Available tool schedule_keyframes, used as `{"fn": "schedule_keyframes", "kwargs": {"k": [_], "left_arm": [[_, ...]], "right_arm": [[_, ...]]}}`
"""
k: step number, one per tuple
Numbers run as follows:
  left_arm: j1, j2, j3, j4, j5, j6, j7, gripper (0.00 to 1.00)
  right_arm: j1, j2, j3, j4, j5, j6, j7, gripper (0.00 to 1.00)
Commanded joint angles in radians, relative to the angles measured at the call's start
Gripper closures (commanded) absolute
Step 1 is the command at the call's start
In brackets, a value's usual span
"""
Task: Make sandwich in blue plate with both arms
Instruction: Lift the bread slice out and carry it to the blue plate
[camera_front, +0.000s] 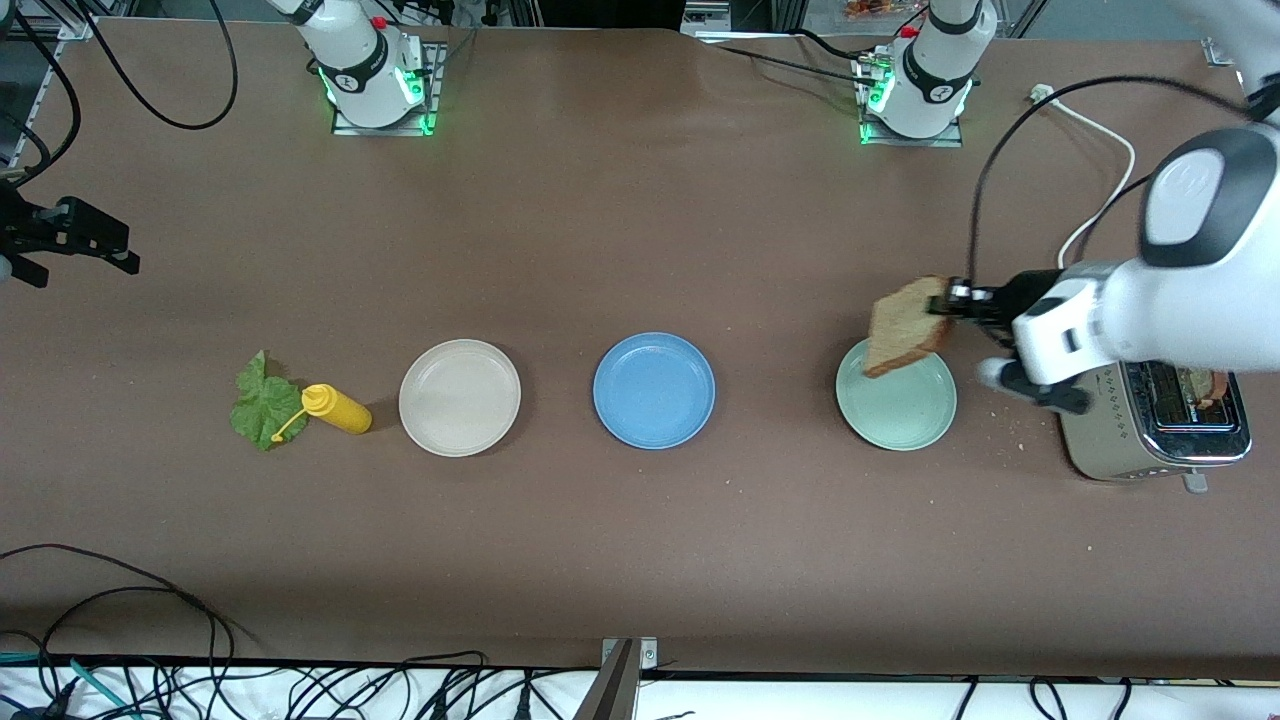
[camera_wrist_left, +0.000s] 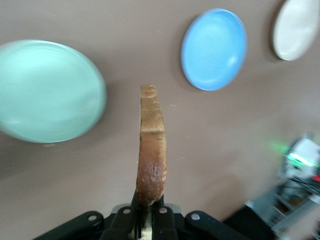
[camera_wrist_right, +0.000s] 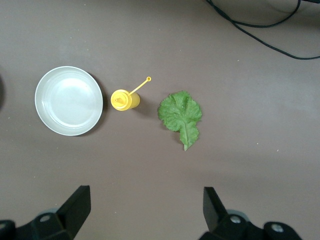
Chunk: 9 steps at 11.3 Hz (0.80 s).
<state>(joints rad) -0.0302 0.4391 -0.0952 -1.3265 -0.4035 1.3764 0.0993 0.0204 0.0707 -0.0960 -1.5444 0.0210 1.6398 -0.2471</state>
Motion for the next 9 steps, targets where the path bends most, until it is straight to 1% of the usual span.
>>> {"fn": "schedule_keyframes", "kwargs": {"k": [1,3,4,5,7,9], "left_arm": [[-0.097,0.166,0.014,0.026,-0.245,0.112,-0.020,1.00],[-0.170,0.242,0.014,0.026,-0.329,0.267,-0.007,1.00],[-0.209,0.262,0.014,0.021,-0.391,0.355,-0.009,1.00],[-0.236,0.282,0.014,0.017,-0.428,0.425,-0.007,1.00],[-0.250,0.328,0.014,0.016,-0.469,0.498,0.000,1.00],[-0.266,0.366,0.014,0.012,-0.526,0.524,0.051,1.00]], "right_arm": [[0.000,-0.005,-0.001,0.004,0.005,0.000,-0.012,0.00],[0.000,-0.005,-0.001,0.004,0.005,0.000,-0.012,0.00],[0.000,-0.005,0.001,0.004,0.005,0.000,-0.012,0.00],[0.000,-0.005,0.001,0.004,0.005,0.000,-0.012,0.00],[0.000,-0.005,-0.001,0.004,0.005,0.000,-0.012,0.00],[0.000,-0.005,-0.001,0.004,0.005,0.000,-0.012,0.00]]}}
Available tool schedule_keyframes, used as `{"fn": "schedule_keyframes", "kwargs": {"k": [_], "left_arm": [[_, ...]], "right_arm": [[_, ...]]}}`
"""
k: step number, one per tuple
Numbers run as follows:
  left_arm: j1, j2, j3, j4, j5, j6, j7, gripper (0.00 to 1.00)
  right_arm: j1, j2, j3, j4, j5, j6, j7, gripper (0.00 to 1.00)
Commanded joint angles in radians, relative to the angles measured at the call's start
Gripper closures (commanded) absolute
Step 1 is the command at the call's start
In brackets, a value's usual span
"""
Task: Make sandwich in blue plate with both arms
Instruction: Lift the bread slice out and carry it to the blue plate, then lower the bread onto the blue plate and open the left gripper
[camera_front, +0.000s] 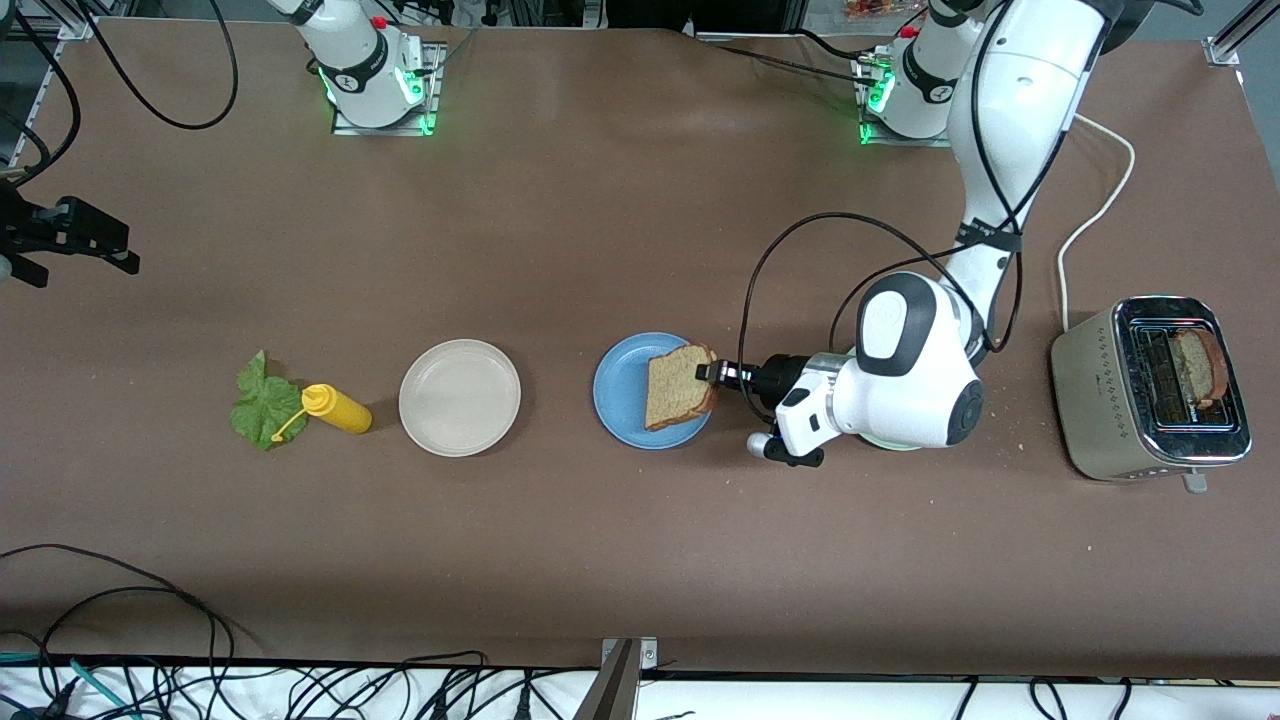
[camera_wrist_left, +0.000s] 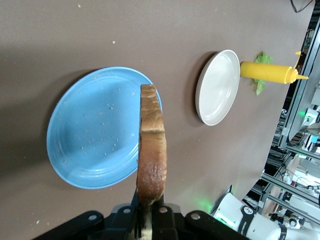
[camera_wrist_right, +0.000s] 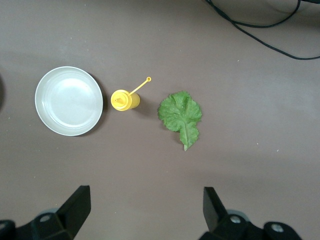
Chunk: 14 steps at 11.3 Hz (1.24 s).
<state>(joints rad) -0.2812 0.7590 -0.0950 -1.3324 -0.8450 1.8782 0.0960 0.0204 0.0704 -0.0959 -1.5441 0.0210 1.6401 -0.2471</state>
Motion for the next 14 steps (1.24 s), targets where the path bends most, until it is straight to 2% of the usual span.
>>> {"fn": "schedule_keyframes", "kwargs": {"k": [1,9,10,11,12,14], "left_arm": [[-0.028,0.048,0.014,0.001,-0.124,0.025,0.067,1.00],[-0.072,0.126,0.014,-0.007,-0.167,0.059,0.154,1.00],[-0.078,0.128,0.014,-0.016,-0.190,0.059,0.171,0.96],[-0.078,0.129,0.014,-0.019,-0.190,0.058,0.185,0.56],[-0.075,0.129,0.015,-0.019,-0.183,0.056,0.186,0.01],[-0.061,0.122,0.020,-0.017,-0.158,0.050,0.186,0.00]], "right_arm": [[0.000,-0.004,-0.001,0.004,0.005,0.000,-0.012,0.00],[0.000,-0.004,-0.001,0.004,0.005,0.000,-0.012,0.00],[0.000,-0.004,-0.001,0.004,0.005,0.000,-0.012,0.00],[0.000,-0.004,-0.001,0.004,0.005,0.000,-0.012,0.00],[0.000,-0.004,-0.001,0.004,0.005,0.000,-0.012,0.00],[0.000,-0.004,-0.001,0.004,0.005,0.001,-0.012,0.00]]}}
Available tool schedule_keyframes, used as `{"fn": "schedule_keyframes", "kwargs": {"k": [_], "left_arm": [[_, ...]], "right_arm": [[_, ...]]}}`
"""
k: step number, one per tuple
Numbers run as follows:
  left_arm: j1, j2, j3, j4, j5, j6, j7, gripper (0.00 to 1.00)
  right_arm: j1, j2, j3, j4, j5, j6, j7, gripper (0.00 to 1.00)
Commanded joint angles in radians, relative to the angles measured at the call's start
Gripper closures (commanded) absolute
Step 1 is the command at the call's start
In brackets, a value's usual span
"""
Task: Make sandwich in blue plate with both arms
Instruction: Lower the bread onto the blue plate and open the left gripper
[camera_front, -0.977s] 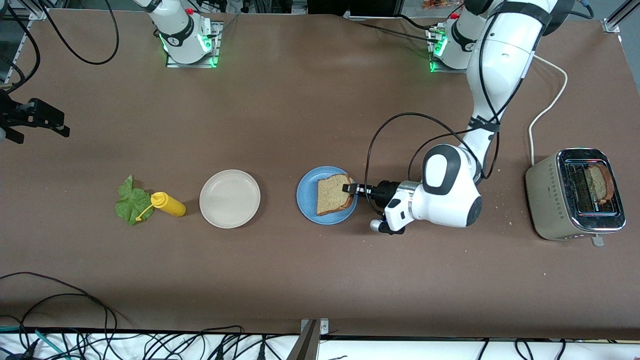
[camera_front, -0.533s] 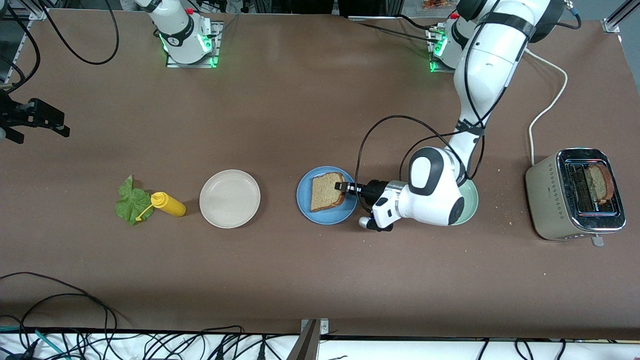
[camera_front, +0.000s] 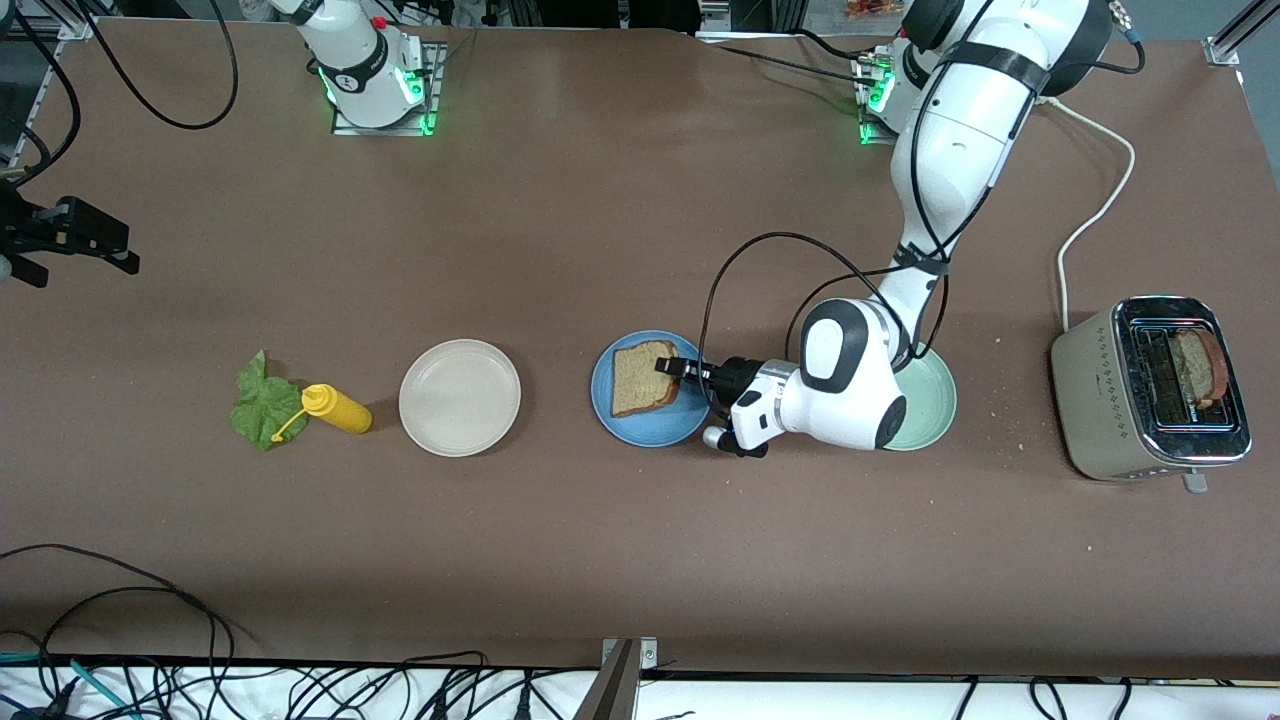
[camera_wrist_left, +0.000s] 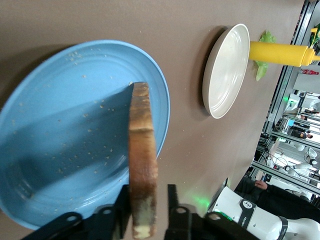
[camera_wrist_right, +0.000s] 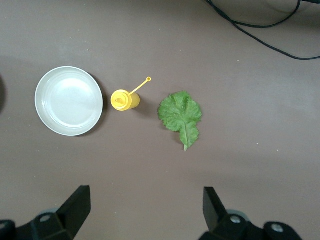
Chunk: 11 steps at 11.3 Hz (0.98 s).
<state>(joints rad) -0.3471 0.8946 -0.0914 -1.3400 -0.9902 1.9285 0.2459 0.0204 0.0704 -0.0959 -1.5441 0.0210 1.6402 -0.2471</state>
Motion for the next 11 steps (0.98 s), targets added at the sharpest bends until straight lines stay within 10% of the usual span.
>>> {"fn": "schedule_keyframes", "kwargs": {"k": [1,11], "left_arm": [[0.019,-0.019,0.018,-0.005,0.028,-0.003,0.038,0.00],[0.180,-0.287,0.024,0.001,0.741,-0.193,0.029,0.00]], "right_arm": [[0.000,-0.004,-0.001,0.004,0.005,0.001,-0.012,0.00],[0.000,-0.004,-0.001,0.004,0.005,0.001,-0.012,0.00]]}}
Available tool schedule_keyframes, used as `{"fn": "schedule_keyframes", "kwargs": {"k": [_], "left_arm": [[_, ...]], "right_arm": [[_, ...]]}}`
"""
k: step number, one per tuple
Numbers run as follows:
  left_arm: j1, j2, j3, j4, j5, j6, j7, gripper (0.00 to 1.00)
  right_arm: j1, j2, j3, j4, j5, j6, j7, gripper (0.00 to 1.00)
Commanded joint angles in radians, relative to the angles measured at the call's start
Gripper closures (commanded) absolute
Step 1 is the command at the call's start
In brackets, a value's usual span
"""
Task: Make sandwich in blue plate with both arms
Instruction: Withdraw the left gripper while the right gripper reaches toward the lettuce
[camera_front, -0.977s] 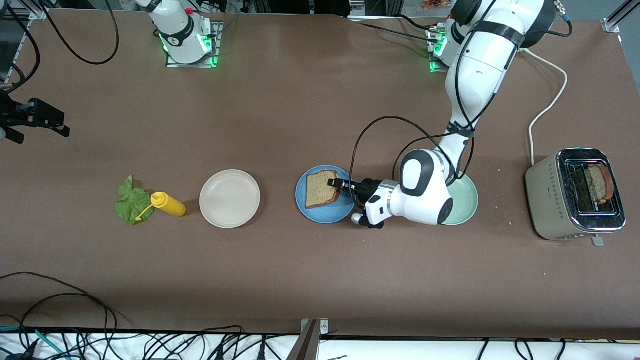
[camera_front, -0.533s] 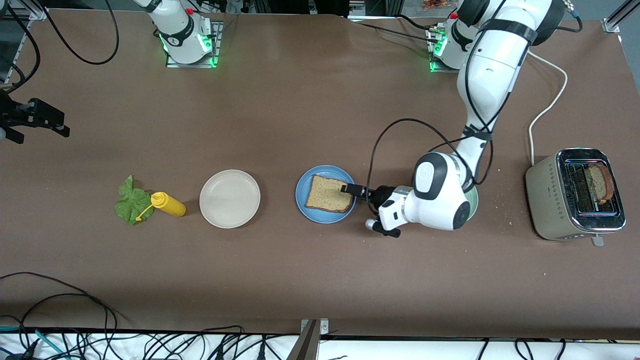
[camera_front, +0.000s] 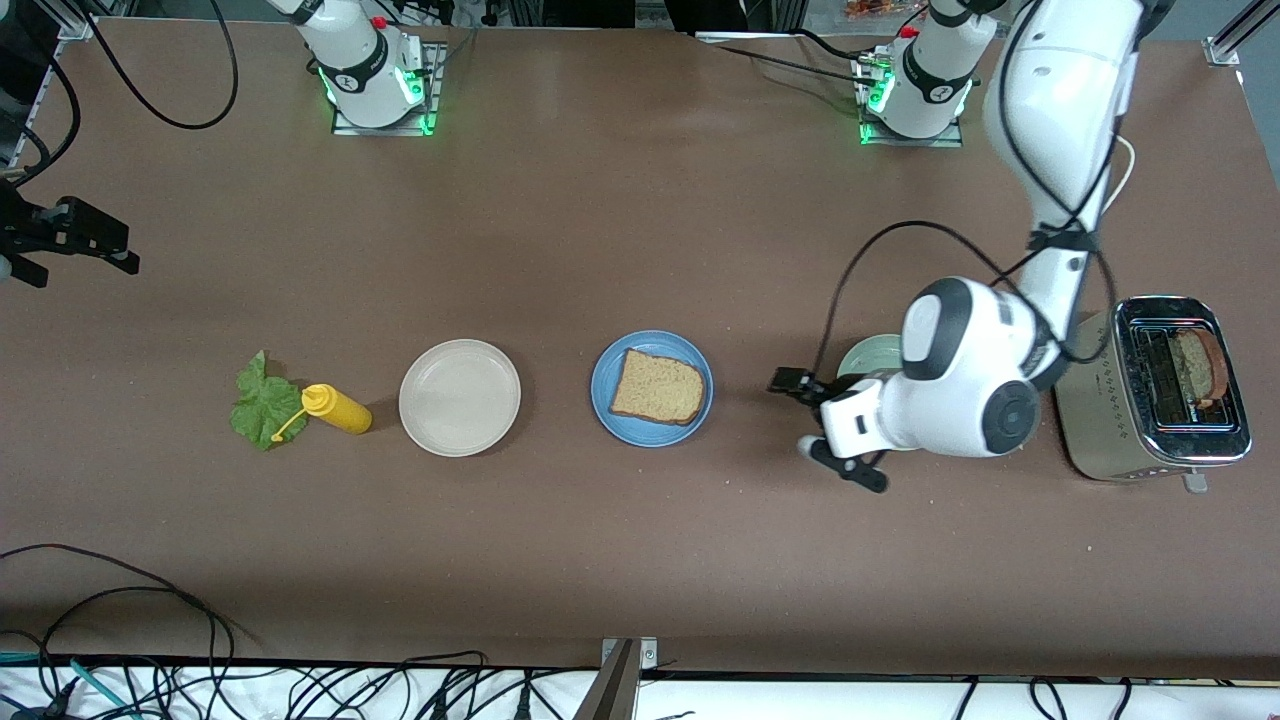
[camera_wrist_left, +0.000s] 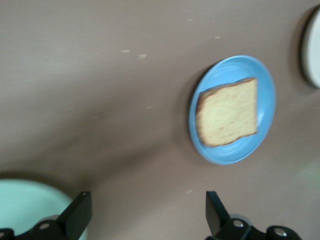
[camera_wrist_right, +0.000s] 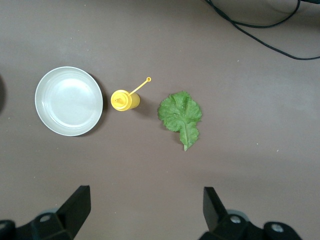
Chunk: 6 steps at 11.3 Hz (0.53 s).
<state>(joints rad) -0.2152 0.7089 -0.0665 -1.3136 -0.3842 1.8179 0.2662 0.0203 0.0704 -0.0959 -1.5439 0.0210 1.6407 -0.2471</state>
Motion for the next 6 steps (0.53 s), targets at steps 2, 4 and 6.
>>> {"fn": "schedule_keyframes", "kwargs": {"k": [2,4,6], "left_arm": [[0.106,-0.182,-0.001,-0.026,0.278,-0.135,0.010,0.00],[0.166,-0.244,-0.001,-0.026,0.407,-0.146,0.018,0.00],[0.255,-0.276,-0.001,-0.024,0.439,-0.172,0.019,0.00]], "right_arm": [[0.000,-0.004,-0.001,0.004,0.005,0.001,-0.012,0.00],[0.001,0.012,0.001,0.007,0.016,0.011,-0.009,0.00],[-0.002,0.020,-0.001,0.004,0.057,0.013,-0.014,0.00]]}}
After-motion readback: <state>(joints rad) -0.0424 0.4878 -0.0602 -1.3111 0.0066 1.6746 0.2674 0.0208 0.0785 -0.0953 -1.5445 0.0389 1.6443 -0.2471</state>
